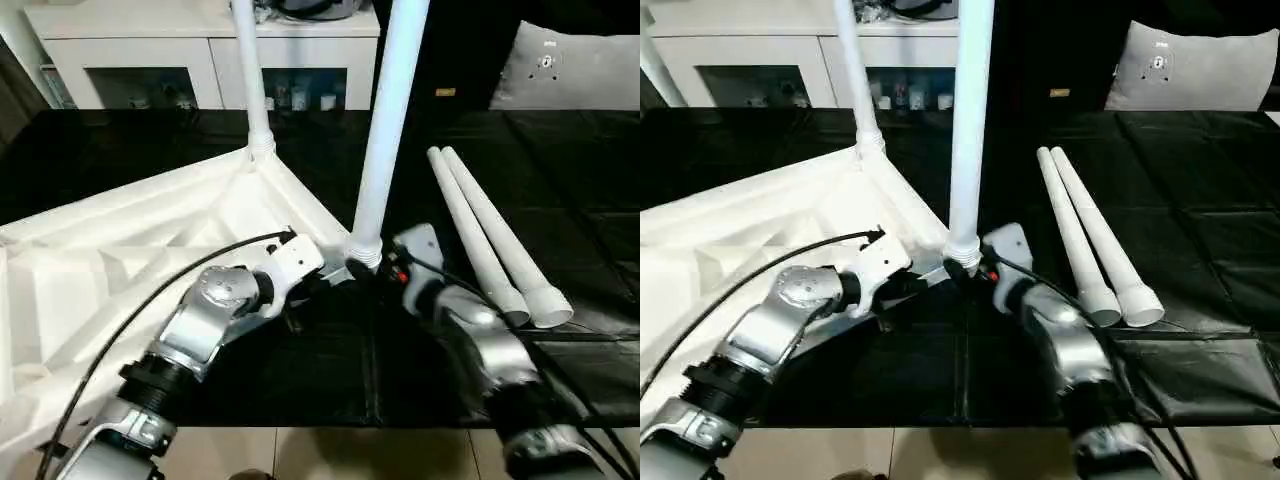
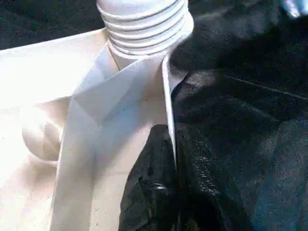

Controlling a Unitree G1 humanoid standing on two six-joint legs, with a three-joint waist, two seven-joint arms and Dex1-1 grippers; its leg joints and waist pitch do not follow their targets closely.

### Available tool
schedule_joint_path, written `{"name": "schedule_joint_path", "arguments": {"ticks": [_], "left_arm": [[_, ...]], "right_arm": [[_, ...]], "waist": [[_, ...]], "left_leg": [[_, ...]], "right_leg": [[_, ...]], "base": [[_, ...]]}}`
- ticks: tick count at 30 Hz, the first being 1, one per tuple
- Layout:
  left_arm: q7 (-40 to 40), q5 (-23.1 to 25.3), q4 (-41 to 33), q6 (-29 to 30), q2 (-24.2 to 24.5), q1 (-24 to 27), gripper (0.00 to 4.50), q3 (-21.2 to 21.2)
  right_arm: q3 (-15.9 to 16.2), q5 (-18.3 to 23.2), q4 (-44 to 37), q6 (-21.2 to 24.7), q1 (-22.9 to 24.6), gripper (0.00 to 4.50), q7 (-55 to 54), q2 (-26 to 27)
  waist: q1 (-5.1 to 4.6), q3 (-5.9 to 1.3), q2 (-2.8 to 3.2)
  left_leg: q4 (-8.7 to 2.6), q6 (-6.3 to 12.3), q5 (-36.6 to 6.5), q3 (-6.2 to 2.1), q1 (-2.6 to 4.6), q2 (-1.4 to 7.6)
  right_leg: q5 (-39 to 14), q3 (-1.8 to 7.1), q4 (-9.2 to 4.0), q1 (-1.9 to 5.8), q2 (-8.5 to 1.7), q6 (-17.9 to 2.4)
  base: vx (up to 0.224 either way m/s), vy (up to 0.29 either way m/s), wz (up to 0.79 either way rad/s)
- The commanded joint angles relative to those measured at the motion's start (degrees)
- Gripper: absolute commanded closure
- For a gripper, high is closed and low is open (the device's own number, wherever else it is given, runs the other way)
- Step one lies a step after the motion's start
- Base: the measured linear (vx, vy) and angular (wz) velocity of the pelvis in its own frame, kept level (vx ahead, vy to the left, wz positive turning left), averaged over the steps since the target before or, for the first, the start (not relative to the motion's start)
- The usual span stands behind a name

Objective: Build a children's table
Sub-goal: Insert table leg to table base

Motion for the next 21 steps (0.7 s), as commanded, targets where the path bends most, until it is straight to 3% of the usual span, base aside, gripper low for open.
{"name": "schedule_joint_path", "arguments": {"ticks": [1,4,12,17,21], "left_arm": [[-2.11,0.02,0.30,-2.79,1.27,-0.63,4.50,-0.07],[-4.99,-0.04,1.62,-5.62,3.02,-0.74,4.50,-1.07],[-14.57,0.35,3.31,-13.29,7.90,-0.70,4.50,-4.77],[-19.87,-0.08,2.83,-16.08,9.47,-0.72,4.50,-6.52],[-21.88,-0.45,2.09,-16.77,9.83,-0.80,4.50,-7.34]], "right_arm": [[0.63,0.93,-3.10,-0.65,0.14,0.13,2.64,-1.08],[-0.01,2.84,-7.26,-1.25,1.13,0.05,7.25,-3.43],[3.13,1.89,-8.89,-3.34,-0.67,0.05,19.99,-11.28],[6.16,1.07,-7.65,-3.91,-2.04,0.20,25.81,-13.13],[6.16,2.11,-6.44,-3.44,-2.52,0.44,28.12,-12.55]], "waist": [[0.16,-3.40,-0.32],[0.34,-3.41,-0.16],[0.70,-3.39,-0.20],[0.95,-3.38,-0.26],[1.58,-3.42,-0.27]], "left_leg": [[-2.75,5.07,-4.02,-0.53,0.62,2.27],[-2.74,5.86,-4.50,-0.56,0.77,2.56],[-2.54,5.77,-5.55,-0.51,0.82,2.67],[-2.39,5.72,-6.16,-0.39,0.92,2.77],[-2.30,5.48,-6.54,-0.34,0.97,2.94]], "right_leg": [[12.32,2.12,-2.82,3.12,-4.18,-12.58],[11.50,2.11,-2.74,3.05,-4.32,-12.50],[9.96,1.96,-2.57,3.02,-4.20,-13.74],[8.46,2.01,-2.50,2.86,-4.36,-14.44],[7.57,2.05,-2.33,2.69,-4.40,-14.92]], "base": [[0.000,0.000,0.00],[0.000,0.000,0.00],[0.000,0.000,0.00],[0.000,0.000,0.00],[0.000,0.000,0.00]]}}
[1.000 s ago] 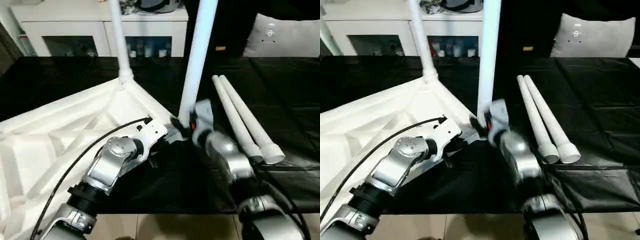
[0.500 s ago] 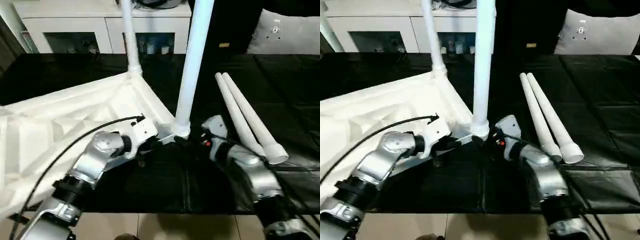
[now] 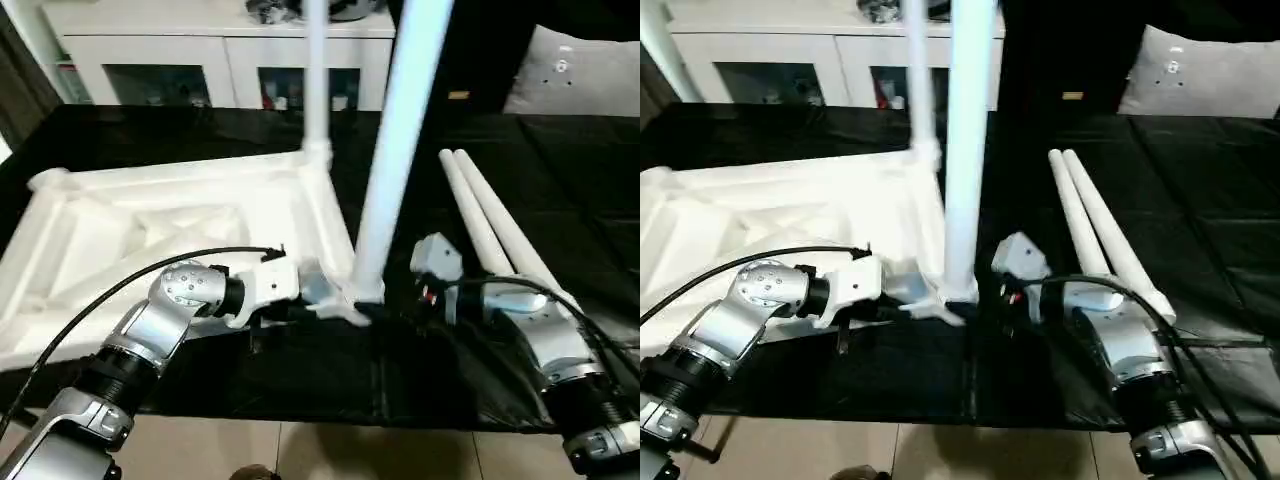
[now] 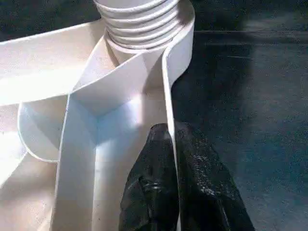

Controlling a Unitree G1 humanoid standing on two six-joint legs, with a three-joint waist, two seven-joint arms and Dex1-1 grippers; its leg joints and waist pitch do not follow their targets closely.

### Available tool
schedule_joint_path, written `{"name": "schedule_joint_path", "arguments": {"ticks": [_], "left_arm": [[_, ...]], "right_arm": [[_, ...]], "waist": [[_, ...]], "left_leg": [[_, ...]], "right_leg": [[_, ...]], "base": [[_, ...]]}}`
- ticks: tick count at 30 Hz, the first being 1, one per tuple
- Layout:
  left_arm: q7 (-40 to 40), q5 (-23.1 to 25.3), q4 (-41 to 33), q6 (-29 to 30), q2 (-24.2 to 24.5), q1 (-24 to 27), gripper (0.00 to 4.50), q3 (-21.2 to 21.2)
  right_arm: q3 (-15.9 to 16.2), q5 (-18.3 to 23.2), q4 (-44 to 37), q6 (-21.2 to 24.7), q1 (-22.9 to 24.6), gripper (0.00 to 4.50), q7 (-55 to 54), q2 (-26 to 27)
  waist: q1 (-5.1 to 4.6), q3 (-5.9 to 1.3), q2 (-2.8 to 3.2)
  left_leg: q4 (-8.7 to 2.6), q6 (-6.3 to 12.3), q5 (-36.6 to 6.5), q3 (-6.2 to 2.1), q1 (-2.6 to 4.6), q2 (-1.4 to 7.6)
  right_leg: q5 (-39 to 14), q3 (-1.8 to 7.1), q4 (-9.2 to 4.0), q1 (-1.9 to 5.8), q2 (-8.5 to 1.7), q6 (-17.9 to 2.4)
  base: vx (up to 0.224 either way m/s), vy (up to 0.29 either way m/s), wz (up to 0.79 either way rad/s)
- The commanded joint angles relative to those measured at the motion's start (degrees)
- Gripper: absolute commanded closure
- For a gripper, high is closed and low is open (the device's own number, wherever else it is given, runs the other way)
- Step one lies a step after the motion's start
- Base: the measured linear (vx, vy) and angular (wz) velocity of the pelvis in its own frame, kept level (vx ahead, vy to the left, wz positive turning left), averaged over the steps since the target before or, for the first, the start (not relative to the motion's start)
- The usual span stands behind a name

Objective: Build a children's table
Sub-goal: Insert table leg to table base, then rotate leg to tighten

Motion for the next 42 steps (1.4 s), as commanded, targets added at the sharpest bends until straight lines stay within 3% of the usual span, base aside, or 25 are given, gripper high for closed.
{"name": "schedule_joint_path", "arguments": {"ticks": [1,8,15,22,24,26,27,28,30,31,32,33,35,37,39,40,42], "left_arm": [[-2.73,1.29,-1.39,-1.23,0.61,-0.07,4.50,-3.09],[-3.45,1.29,-1.05,-1.66,0.45,-0.16,4.50,-3.01],[-4.56,0.23,-1.46,-0.55,0.53,0.44,4.50,-2.59],[-3.60,-2.58,-5.71,6.25,-0.54,2.76,4.50,-0.96],[-0.13,-3.36,-8.48,11.12,-2.73,3.88,4.50,0.05],[3.81,-3.22,-9.87,15.35,-5.25,4.00,4.50,0.75],[5.38,-3.17,-10.53,17.41,-6.46,3.90,4.50,0.88],[7.19,-2.89,-11.17,19.28,-7.90,3.76,4.50,0.93],[9.23,-2.63,-11.77,21.24,-9.56,3.59,4.50,1.05],[12.30,-2.38,-12.25,23.39,-12.27,3.33,4.50,1.34],[14.92,-2.11,-12.31,24.59,-14.57,3.06,4.50,1.67],[17.10,-1.89,-12.28,25.45,-16.50,2.81,4.50,1.98],[22.65,-0.69,-11.81,27.04,-20.81,2.04,4.50,2.84],[26.74,1.05,-10.92,26.68,-22.75,1.44,4.50,3.19],[27.31,1.52,-10.73,26.23,-22.63,1.34,4.50,3.09],[27.63,1.80,-10.63,25.95,-22.51,1.29,4.50,3.01],[27.72,2.33,-10.61,25.98,-21.94,1.25,4.50,2.88]], "right_arm": [[0.88,0.40,0.44,0.53,-0.99,0.56,2.20,-0.35],[1.39,1.33,0.58,1.82,-1.09,1.19,4.56,-0.59],[1.36,2.97,0.42,4.69,-0.16,1.69,7.23,-0.20],[1.07,5.55,-0.48,10.14,2.25,1.81,6.15,2.57],[1.76,2.46,1.15,10.88,2.64,1.82,-1.37,5.90],[1.66,-0.04,3.53,11.14,1.95,1.83,-8.12,8.89],[1.57,-0.72,4.21,12.16,1.64,1.83,-10.71,10.13],[1.27,-1.03,4.77,12.96,1.30,1.83,-12.95,11.54],[0.82,-1.33,5.46,13.52,0.89,1.83,-15.53,13.13],[-0.27,-1.34,6.58,14.14,0.16,1.83,-19.40,15.46],[-1.26,-1.24,7.55,14.36,-0.45,1.83,-22.46,17.25],[-2.13,-1.09,8.36,14.52,-0.97,1.83,-24.97,18.68],[-4.28,-0.76,10.64,14.54,-2.36,1.83,-30.60,21.33],[-4.10,-2.95,12.13,11.56,-2.88,1.83,-33.02,21.69],[-4.29,-2.50,11.88,11.02,-2.52,1.83,-31.90,21.56],[-4.50,-2.04,11.65,10.80,-2.25,1.27,-31.01,21.50],[-5.21,-1.54,11.12,10.72,-1.81,1.13,-30.56,21.39]], "waist": [[-0.09,-3.40,-0.33],[0.00,-3.23,-0.36],[0.24,-3.42,-0.46],[0.13,-3.31,-0.45],[-0.10,-3.27,-0.47],[-0.90,-2.73,-0.42],[-1.38,-2.25,-0.54],[-1.89,-1.81,-0.69],[-2.36,-1.60,-0.62],[-2.71,-1.56,-0.64],[-2.89,-1.55,-0.92],[-3.03,-1.66,-0.84],[-3.26,-1.72,-0.75],[-3.20,-1.88,-0.68],[-3.02,-2.11,-0.72],[-3.02,-2.28,-0.79],[-2.85,-2.44,-0.64]], "left_leg": [[-3.26,5.20,-6.60,-0.34,1.08,2.75],[-3.40,4.03,-8.66,-0.38,1.10,2.71],[-3.18,4.73,-6.81,-0.36,0.94,2.62],[-3.36,4.48,-7.82,-0.38,0.97,2.71],[-3.47,4.04,-7.75,-0.36,0.97,2.77],[-4.10,2.21,-11.16,-0.40,1.10,2.64],[-4.47,0.90,-14.46,-0.42,1.36,2.50],[-4.83,-0.30,-18.37,-0.60,1.52,2.34],[-5.10,-1.31,-20.74,-0.76,1.66,2.39],[-5.12,-1.98,-23.14,-0.95,2.12,2.40],[-5.13,-2.15,-23.19,-0.93,2.26,2.42],[-5.06,-2.24,-22.76,-0.99,2.47,2.35],[-5.21,-1.78,-21.51,-0.99,2.16,2.33],[-5.08,-1.13,-20.72,-0.82,2.17,2.29],[-5.04,-0.44,-19.17,-0.75,1.96,2.32],[-4.99,0.20,-17.66,-0.64,1.77,2.30],[-4.88,0.97,-15.06,-0.47,1.55,2.25]], "right_leg": [[7.40,2.12,-2.89,2.59,-4.37,-14.96],[2.87,2.23,-3.17,2.54,-4.49,-14.27],[5.02,2.11,-2.90,2.58,-4.44,-14.45],[3.47,2.06,-2.99,2.48,-4.47,-14.69],[3.19,2.14,-2.89,2.45,-4.44,-14.66],[-3.48,2.18,-3.67,2.18,-4.54,-14.02],[-9.63,2.25,-4.31,2.06,-4.59,-13.28],[-17.11,2.32,-4.91,2.08,-4.65,-11.71],[-22.67,2.40,-5.28,1.98,-4.84,-10.09],[-27.74,2.54,-6.02,1.56,-5.06,-8.18],[-27.66,2.64,-6.10,1.45,-5.07,-8.23],[-27.13,2.65,-6.24,1.36,-5.05,-8.30],[-24.43,2.61,-6.24,1.55,-4.81,-8.32],[-21.79,2.64,-6.21,1.46,-4.71,-8.63],[-18.63,2.67,-6.06,1.76,-4.65,-8.87],[-15.92,2.63,-5.87,1.93,-4.50,-9.28],[-11.69,2.59,-5.60,2.15,-4.45,-10.07]], "base": [[0.000,0.000,0.00],[0.000,0.000,0.00],[0.000,0.000,0.00],[0.000,0.000,0.00],[0.000,0.000,0.00],[0.000,0.000,0.00],[0.000,0.000,0.00],[0.000,0.000,0.00],[0.000,0.000,0.00],[0.000,0.000,0.00],[0.000,0.000,0.00],[0.000,0.000,0.00],[0.000,0.000,0.00],[0.000,0.000,0.00],[0.000,0.000,0.00],[0.000,0.000,0.00],[0.000,0.000,0.00]]}}
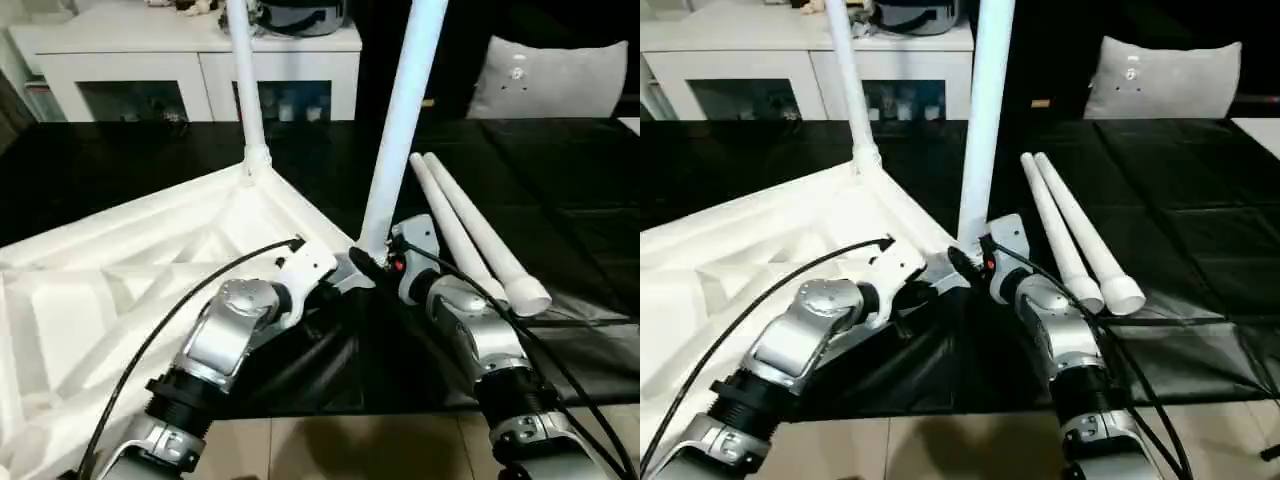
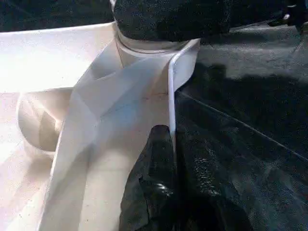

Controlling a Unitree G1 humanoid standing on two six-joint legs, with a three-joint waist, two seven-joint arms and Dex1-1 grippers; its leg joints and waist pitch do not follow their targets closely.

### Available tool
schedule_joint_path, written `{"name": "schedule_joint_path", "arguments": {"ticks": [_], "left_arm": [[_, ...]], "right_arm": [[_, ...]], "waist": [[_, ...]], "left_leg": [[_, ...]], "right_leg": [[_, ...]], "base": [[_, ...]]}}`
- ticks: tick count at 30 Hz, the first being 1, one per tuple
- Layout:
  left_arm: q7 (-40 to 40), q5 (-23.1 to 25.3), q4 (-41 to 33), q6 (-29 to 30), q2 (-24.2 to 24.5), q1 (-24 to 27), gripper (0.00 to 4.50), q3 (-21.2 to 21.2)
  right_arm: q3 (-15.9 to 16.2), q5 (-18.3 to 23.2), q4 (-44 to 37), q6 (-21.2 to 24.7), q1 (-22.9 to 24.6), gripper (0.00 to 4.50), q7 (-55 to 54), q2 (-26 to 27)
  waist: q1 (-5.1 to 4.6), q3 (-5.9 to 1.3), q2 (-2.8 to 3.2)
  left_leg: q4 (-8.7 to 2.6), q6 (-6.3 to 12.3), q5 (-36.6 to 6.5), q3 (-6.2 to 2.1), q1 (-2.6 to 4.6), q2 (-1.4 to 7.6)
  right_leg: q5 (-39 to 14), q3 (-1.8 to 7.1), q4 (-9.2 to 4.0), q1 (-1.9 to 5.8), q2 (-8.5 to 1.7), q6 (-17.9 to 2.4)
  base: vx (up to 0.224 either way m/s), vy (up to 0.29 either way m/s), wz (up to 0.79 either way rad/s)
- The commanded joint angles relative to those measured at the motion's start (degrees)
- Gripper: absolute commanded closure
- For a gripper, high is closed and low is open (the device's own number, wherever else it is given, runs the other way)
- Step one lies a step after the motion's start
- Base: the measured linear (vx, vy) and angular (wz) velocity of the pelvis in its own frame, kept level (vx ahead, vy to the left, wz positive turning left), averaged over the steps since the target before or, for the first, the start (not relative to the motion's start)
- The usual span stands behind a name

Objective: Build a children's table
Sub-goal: Rotate leg to tighten

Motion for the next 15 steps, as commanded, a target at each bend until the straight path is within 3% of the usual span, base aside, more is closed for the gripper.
{"name": "schedule_joint_path", "arguments": {"ticks": [1,7,11,15], "left_arm": [[0.14,-0.49,-1.81,-3.96,-1.50,-2.23,4.50,-2.55],[-2.13,0.49,0.91,-7.75,3.23,-2.63,4.50,-1.57],[-4.70,0.08,2.19,-9.91,5.64,-2.83,4.50,-1.45],[-11.86,0.16,3.72,-16.33,10.75,-2.55,4.50,-3.71]], "right_arm": [[2.56,1.78,1.34,1.24,2.43,1.13,4.52,2.61],[2.42,4.25,-3.39,-2.33,5.18,0.60,13.62,-2.36],[2.53,5.25,-6.14,-3.22,6.19,0.19,18.75,-5.60],[2.05,6.40,-8.11,-2.37,5.65,0.02,27.36,-12.57]], "waist": [[0.37,-2.55,-0.20],[1.38,-3.22,0.09],[1.70,-3.20,0.09],[1.52,-3.15,0.20]], "left_leg": [[-4.37,1.80,-13.60,-1.01,-0.05,2.20],[-3.51,4.38,-7.26,-0.77,-0.44,2.27],[-3.41,5.30,-7.20,-0.73,-0.61,2.23],[-3.43,4.80,-8.53,-0.78,-0.44,2.37]], "right_leg": [[-10.02,2.37,-4.99,1.32,-4.35,-10.21],[2.32,2.03,-3.82,1.70,-4.16,-12.15],[3.66,1.87,-3.65,1.79,-4.09,-12.26],[0.75,1.83,-3.89,1.72,-4.15,-12.51]], "base": [[0.000,0.000,0.00],[0.000,0.000,0.00],[0.000,0.000,0.00],[0.000,0.000,0.00]]}}
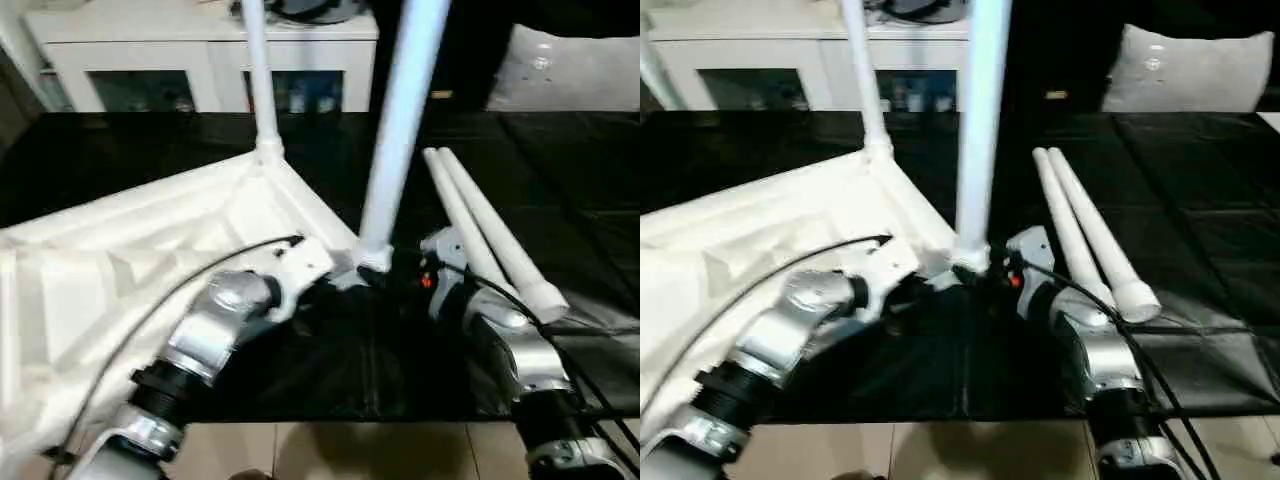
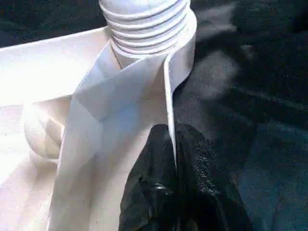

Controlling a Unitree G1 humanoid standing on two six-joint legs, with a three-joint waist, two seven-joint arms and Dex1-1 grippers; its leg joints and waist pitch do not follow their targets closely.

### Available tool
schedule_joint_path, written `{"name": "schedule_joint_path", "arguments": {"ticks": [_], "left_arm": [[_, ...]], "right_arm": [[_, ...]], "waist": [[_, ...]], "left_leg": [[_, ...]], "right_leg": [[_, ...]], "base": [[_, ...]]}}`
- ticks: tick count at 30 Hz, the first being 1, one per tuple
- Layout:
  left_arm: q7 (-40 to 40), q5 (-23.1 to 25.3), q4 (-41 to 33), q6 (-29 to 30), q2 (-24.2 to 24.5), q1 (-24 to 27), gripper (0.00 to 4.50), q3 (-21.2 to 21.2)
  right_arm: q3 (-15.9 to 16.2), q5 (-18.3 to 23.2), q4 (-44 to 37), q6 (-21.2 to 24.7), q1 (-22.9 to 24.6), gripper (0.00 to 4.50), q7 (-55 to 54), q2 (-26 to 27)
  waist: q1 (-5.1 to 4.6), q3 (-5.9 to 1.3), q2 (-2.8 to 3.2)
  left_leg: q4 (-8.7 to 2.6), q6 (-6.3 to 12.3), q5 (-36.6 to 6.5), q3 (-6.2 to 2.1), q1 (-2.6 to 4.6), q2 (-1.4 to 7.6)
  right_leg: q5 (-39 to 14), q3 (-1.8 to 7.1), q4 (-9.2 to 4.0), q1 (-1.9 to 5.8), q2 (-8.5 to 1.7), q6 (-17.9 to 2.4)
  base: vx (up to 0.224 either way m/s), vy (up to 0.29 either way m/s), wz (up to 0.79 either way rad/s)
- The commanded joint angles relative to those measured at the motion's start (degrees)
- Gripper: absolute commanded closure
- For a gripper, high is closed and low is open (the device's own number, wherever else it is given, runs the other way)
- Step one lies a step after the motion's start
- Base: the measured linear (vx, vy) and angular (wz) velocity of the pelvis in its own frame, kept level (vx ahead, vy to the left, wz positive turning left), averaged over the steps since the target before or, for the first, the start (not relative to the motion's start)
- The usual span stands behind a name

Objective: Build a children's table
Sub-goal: Rotate leg to tighten

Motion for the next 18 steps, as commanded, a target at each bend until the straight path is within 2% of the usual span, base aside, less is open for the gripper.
{"name": "schedule_joint_path", "arguments": {"ticks": [1,3,6,10,13,15,16,18], "left_arm": [[-4.72,0.27,0.09,-4.32,2.34,-0.53,4.50,-2.30],[-7.05,-0.14,0.01,-5.54,3.36,-0.31,4.50,-3.06],[-14.14,-1.20,-0.15,-10.24,6.35,0.13,4.50,-5.52],[-17.96,-1.48,0.19,-12.70,7.66,-0.01,4.50,-6.80],[-22.72,-2.18,0.69,-15.64,8.81,-0.76,4.50,-8.28],[-23.16,-2.12,0.73,-16.02,8.96,-0.88,4.50,-8.51],[-23.46,-2.10,0.89,-16.39,9.03,-1.01,4.50,-8.62],[-23.97,-2.19,1.47,-17.15,9.09,-1.43,4.50,-8.78]], "right_arm": [[1.34,0.90,-2.02,0.58,-0.68,0.02,5.66,-2.52],[1.94,0.96,-2.39,0.88,-0.90,0.02,7.76,-3.85],[4.46,-1.60,-2.54,-1.26,-1.61,0.02,11.47,-6.79],[6.15,-2.92,-2.25,-2.69,-2.19,0.02,13.38,-7.85],[7.26,-2.82,-1.47,-3.24,-3.07,0.02,15.38,-7.39],[7.42,-2.85,-1.28,-3.22,-3.18,0.02,15.57,-7.24],[7.64,-2.82,-1.27,-3.07,-3.21,0.35,15.99,-7.20],[8.48,-2.15,-1.27,-2.22,-3.16,0.40,17.59,-7.24]], "waist": [[0.30,-3.24,-0.26],[0.42,-3.33,-0.28],[0.85,-3.52,-0.05],[1.26,-3.29,-0.14],[1.62,-3.29,-0.15],[1.63,-3.28,-0.17],[1.65,-3.24,-0.13],[1.69,-3.26,-0.25]], "left_leg": [[-3.29,4.90,-8.29,-0.77,0.55,2.19],[-3.15,5.21,-6.95,-0.71,0.52,2.22],[-2.86,5.94,-5.66,-0.69,0.49,2.33],[-3.02,5.05,-8.07,-0.55,0.74,2.52],[-3.13,4.45,-8.79,-0.54,0.82,2.60],[-3.12,4.26,-8.95,-0.52,0.78,2.53],[-3.14,4.20,-9.25,-0.53,0.78,2.54],[-3.12,4.05,-9.00,-0.54,0.70,2.48]], "right_leg": [[1.47,2.09,-3.66,2.70,-4.27,-12.86],[3.84,2.06,-3.34,2.69,-4.20,-13.45],[6.48,1.89,-2.92,2.53,-4.24,-14.18],[3.83,1.91,-3.04,2.24,-4.28,-14.57],[2.74,1.99,-3.03,2.20,-4.37,-14.43],[2.45,2.01,-2.98,2.20,-4.35,-14.36],[2.12,2.01,-3.03,2.17,-4.37,-14.31],[1.57,2.05,-3.04,2.32,-4.48,-14.02]], "base": [[0.000,0.000,0.00],[0.000,0.000,0.00],[0.000,0.000,0.00],[0.000,0.000,0.00],[0.000,0.000,0.00],[0.000,0.000,0.00],[0.000,0.000,0.00],[0.000,0.000,0.00]]}}
